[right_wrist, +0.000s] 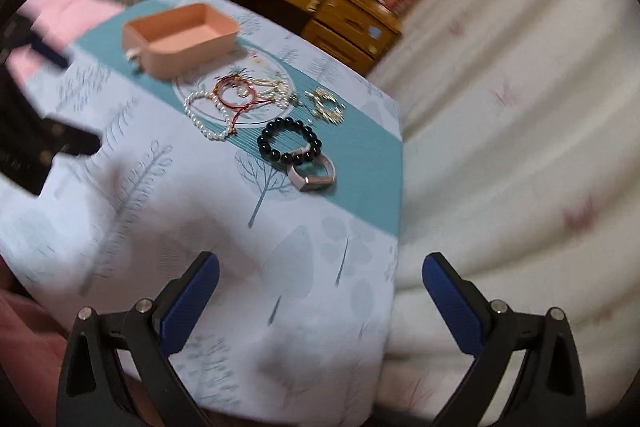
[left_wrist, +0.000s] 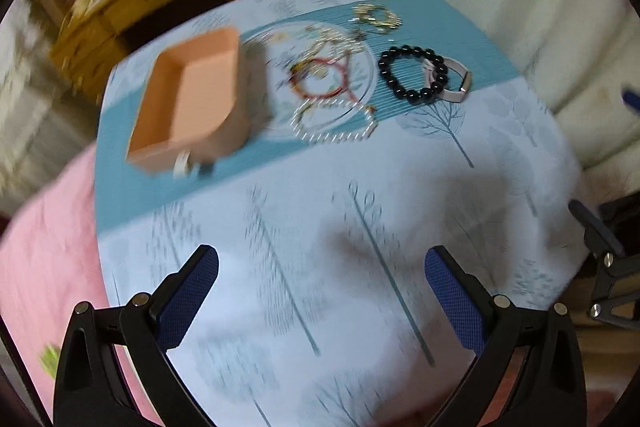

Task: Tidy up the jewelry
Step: 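Move both tools forward over the jewelry beside the plate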

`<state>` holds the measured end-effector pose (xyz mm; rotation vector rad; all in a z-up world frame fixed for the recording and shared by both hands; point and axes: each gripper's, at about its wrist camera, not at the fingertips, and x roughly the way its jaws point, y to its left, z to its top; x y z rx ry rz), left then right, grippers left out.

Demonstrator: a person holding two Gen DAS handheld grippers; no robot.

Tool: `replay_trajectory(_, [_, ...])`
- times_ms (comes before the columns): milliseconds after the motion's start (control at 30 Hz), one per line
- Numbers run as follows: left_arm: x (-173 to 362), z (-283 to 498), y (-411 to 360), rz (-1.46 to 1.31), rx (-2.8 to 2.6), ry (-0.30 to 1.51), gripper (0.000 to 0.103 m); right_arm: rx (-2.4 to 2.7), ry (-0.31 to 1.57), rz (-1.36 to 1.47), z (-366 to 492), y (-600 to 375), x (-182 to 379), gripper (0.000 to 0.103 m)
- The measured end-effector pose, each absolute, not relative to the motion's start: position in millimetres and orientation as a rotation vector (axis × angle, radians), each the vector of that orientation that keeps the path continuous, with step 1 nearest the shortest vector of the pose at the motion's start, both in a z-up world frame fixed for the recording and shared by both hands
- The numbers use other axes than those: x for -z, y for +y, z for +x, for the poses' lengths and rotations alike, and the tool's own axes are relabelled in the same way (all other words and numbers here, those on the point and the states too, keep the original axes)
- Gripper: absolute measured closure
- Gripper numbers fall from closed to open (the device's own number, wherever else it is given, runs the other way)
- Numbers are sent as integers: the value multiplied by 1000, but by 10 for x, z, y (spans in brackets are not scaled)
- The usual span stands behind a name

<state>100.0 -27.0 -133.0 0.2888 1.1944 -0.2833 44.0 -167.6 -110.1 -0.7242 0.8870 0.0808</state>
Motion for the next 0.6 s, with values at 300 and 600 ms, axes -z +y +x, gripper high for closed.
replay_trajectory(300, [1719,1535,-800,514,498,1117,16,-411,875,-881,1029,-1706,1703,17])
replay_trajectory(600, [2043,2036,-988,510,524,1175,48,-601,953,-759,1565,-2010,2000,42])
